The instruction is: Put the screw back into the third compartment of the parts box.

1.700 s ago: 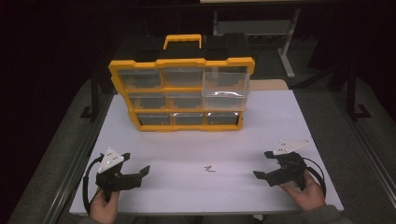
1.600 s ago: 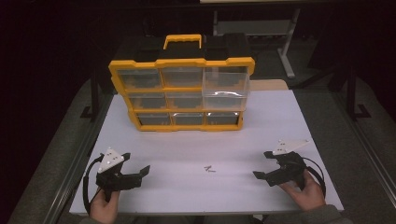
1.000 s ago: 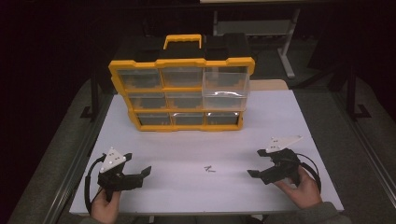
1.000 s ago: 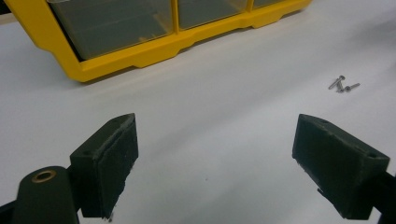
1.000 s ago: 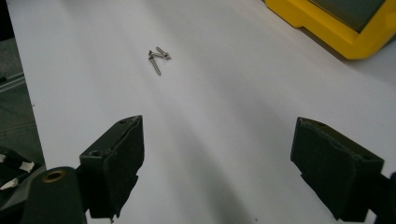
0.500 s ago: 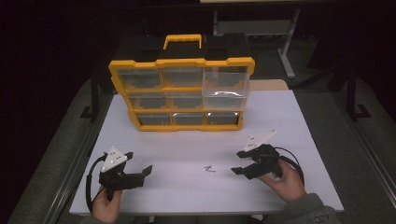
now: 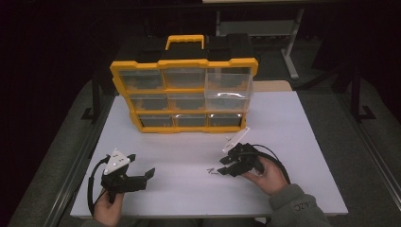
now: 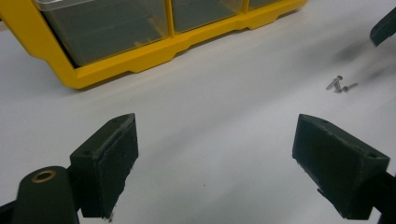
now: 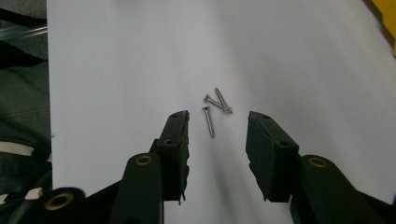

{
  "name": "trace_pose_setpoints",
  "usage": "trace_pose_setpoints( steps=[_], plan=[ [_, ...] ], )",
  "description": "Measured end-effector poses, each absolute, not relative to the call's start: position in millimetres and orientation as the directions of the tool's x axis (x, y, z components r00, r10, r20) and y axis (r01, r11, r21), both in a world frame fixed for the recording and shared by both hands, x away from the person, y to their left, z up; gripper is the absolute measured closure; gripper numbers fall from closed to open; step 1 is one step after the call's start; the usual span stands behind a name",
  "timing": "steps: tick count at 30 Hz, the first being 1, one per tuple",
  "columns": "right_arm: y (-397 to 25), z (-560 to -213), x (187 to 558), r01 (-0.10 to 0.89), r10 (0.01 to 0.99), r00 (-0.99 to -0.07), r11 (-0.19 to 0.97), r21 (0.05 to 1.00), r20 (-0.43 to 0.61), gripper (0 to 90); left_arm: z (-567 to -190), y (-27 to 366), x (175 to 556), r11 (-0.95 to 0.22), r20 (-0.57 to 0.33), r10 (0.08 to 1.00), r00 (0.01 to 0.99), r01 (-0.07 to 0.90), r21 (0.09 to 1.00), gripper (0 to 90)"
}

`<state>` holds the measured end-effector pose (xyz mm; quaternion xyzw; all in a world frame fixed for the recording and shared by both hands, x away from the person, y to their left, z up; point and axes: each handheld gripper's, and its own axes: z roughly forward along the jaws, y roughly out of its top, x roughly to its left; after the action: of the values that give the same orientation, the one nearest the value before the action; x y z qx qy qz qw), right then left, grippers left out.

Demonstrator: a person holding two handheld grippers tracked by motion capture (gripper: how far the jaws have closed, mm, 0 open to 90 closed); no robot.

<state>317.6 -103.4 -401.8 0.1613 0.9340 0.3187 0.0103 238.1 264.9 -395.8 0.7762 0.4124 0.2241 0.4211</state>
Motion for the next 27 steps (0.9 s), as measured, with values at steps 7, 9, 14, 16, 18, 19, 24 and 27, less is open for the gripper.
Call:
trace_pose_setpoints(
  steps=[7, 9, 14, 16, 18, 19, 24, 27],
  plan=[
    [-84, -413, 323, 0.262, 0.26, -0.962, 0.785, 0.562, 0.085, 65.9, -397, 266, 241, -0.307, -0.006, 0.829, 0.559, 0.464, 0.831, 13.7],
    [-80, -417, 324, 0.258, 0.251, -0.964, 0.794, 0.55, 0.09, 67.8, -398, 265, 241, -0.299, -0.012, 0.831, 0.556, 0.464, 0.834, 13.7],
    [-70, -423, 325, 0.25, 0.245, -0.966, 0.816, 0.522, 0.081, 71.4, -398, 264, 241, -0.293, -0.015, 0.83, 0.557, 0.459, 0.839, 13.7],
    [-68, -425, 325, 0.246, 0.244, -0.967, 0.821, 0.515, 0.074, 73.2, -398, 264, 241, -0.293, -0.013, 0.831, 0.556, 0.458, 0.84, 13.7],
    [-66, -426, 326, 0.238, 0.238, -0.969, 0.828, 0.508, 0.065, 75.4, -397, 265, 241, -0.304, -0.009, 0.83, 0.558, 0.465, 0.832, 13.7],
    [-65, -427, 326, 0.231, 0.232, -0.971, 0.83, 0.508, 0.062, 76.3, -397, 265, 242, -0.3, -0.012, 0.83, 0.558, 0.464, 0.834, 13.7],
    [-63, -429, 322, 0.213, 0.225, -0.974, 0.846, 0.489, 0.034, 79.9, -397, 266, 241, -0.298, -0.011, 0.831, 0.556, 0.463, 0.835, 13.7],
    [-62, -429, 322, 0.199, 0.215, -0.976, 0.851, 0.485, 0.024, 84.5, -397, 265, 242, -0.297, -0.013, 0.83, 0.558, 0.461, 0.836, 13.7]
  ],
)
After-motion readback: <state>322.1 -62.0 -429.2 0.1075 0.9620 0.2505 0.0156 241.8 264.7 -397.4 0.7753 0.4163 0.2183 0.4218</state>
